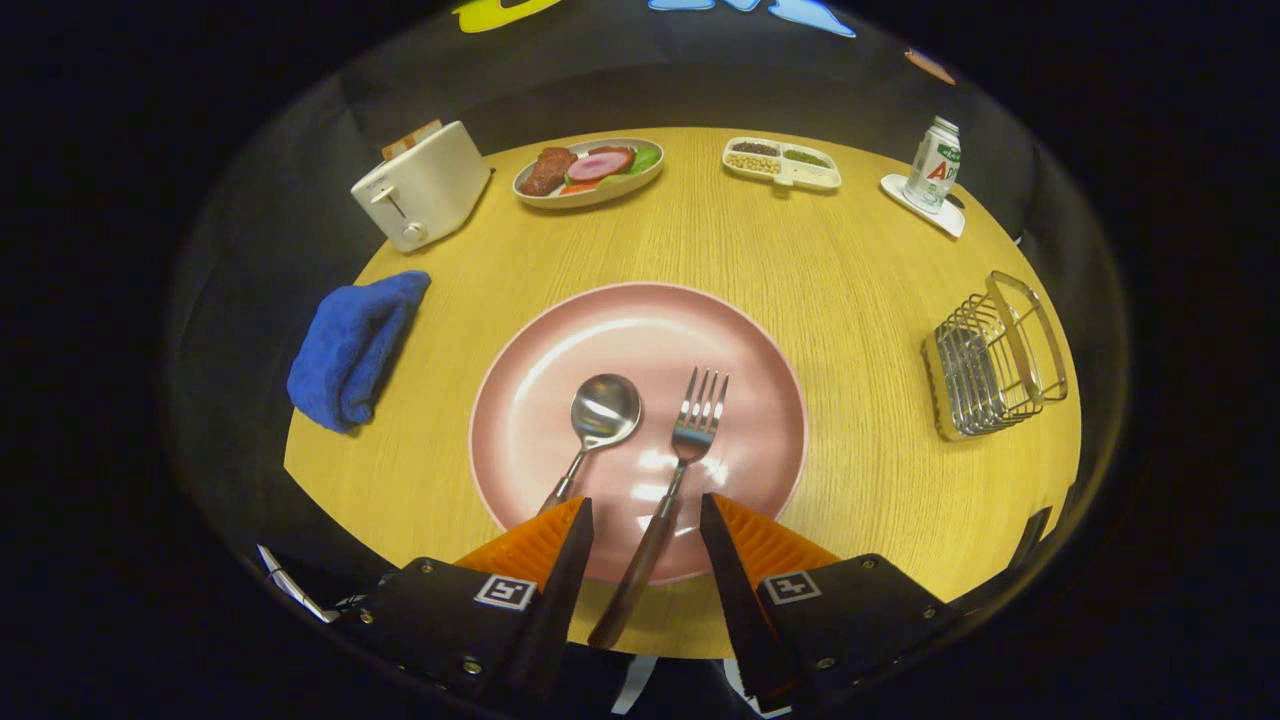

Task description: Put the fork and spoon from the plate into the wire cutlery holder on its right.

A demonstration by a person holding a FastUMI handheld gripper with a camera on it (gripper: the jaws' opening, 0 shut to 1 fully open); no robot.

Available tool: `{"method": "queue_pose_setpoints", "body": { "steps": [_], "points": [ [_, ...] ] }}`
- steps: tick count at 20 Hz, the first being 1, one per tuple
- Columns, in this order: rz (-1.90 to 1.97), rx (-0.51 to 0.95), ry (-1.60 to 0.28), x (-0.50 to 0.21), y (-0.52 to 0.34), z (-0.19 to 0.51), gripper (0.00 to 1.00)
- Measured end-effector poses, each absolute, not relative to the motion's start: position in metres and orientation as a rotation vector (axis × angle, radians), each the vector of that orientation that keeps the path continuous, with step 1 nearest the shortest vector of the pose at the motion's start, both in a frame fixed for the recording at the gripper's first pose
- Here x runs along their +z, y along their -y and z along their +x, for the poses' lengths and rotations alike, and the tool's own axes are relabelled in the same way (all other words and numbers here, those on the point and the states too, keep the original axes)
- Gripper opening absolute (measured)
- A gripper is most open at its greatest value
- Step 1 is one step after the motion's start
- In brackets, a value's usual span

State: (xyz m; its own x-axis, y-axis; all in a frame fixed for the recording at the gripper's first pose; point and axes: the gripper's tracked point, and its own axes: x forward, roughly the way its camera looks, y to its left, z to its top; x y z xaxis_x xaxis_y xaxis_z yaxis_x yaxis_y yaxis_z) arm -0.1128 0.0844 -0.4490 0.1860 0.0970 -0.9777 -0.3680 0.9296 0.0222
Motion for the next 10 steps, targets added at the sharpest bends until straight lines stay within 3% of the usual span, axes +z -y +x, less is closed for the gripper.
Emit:
{"method": "queue_pose_setpoints", "body": {
  "steps": [2, 4, 7, 9, 10],
  "points": [
    [-0.262, 0.324, -1.373, -0.460, -0.081, -0.115, 0.68],
    [-0.228, 0.324, -1.422, -0.466, -0.082, -0.124, 0.28],
    [-0.244, 0.307, -1.401, -0.480, -0.077, -0.108, 0.30],
    [-0.212, 0.291, -1.425, -0.469, -0.078, -0.116, 0.07],
    [-0.181, 0.288, -1.426, -0.470, -0.079, -0.117, 0.07]
  ]
}}
